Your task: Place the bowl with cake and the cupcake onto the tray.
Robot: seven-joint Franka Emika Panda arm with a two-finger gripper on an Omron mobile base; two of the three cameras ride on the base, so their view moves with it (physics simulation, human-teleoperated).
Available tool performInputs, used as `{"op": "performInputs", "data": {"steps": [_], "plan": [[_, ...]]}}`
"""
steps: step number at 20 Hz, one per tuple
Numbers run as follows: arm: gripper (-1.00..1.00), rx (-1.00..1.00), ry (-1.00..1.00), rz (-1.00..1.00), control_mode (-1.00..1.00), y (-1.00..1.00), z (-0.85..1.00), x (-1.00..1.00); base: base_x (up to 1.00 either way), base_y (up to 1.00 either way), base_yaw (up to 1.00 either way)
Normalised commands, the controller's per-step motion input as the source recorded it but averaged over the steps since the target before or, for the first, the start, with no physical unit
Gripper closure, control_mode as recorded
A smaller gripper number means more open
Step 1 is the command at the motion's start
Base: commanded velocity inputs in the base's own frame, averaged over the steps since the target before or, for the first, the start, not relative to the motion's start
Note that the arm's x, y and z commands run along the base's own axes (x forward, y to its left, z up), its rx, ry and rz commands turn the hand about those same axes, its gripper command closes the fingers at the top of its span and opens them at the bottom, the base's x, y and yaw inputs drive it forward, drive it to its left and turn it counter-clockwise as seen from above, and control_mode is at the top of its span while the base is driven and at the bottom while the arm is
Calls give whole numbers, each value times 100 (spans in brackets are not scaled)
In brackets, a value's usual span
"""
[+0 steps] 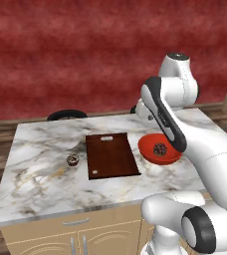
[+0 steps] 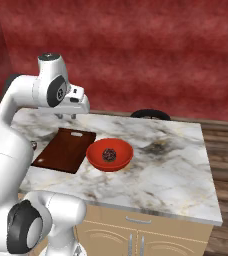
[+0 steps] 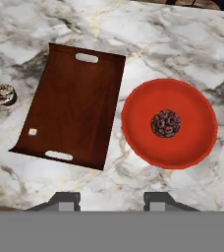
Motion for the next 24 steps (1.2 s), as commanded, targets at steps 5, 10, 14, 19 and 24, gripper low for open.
{"op": "performInputs", "data": {"steps": [5,10,14,19,24], "plan": [[-100,2,-1,-1,-100,62,-3,21,0,0,0],[-100,-1,0,-7,-100,100,-11,45,0,0,0],[-100,0,1,-6,-100,99,-23,21,0,0,0],[-100,0,5,2,-100,78,-37,0,0,0,0],[-100,0,3,2,-100,79,-46,36,0,0,0]]}}
